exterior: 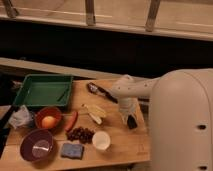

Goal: Wipe table surface with eraser

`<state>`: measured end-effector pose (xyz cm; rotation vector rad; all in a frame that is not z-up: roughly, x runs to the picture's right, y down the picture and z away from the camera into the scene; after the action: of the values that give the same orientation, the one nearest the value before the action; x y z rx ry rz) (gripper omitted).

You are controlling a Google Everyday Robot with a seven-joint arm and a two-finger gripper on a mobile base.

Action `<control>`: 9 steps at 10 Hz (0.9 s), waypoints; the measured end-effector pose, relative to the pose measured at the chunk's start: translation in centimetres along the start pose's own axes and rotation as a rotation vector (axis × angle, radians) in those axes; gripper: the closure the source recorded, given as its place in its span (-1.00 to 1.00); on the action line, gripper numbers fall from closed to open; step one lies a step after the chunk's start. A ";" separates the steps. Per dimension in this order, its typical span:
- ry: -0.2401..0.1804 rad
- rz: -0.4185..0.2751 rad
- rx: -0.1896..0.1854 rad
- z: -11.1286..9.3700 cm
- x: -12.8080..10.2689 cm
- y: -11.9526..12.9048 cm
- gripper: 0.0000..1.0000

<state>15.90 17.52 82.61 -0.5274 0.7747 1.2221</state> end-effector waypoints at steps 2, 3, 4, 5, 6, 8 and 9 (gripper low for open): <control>-0.010 -0.010 -0.002 -0.4 -1.4 1.0 0.71; -0.016 -0.030 -0.006 -0.7 -2.6 2.6 0.71; -0.018 -0.048 -0.012 -0.8 -3.2 4.0 0.71; -0.020 -0.075 -0.015 -1.0 -3.5 5.4 0.71; -0.018 -0.108 -0.021 -0.9 -3.3 7.1 0.71; -0.009 -0.132 -0.018 -0.7 -2.3 8.3 0.71; -0.001 -0.131 -0.014 -0.4 -1.6 8.2 0.71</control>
<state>7.75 18.49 83.95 -0.5804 0.7203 1.1074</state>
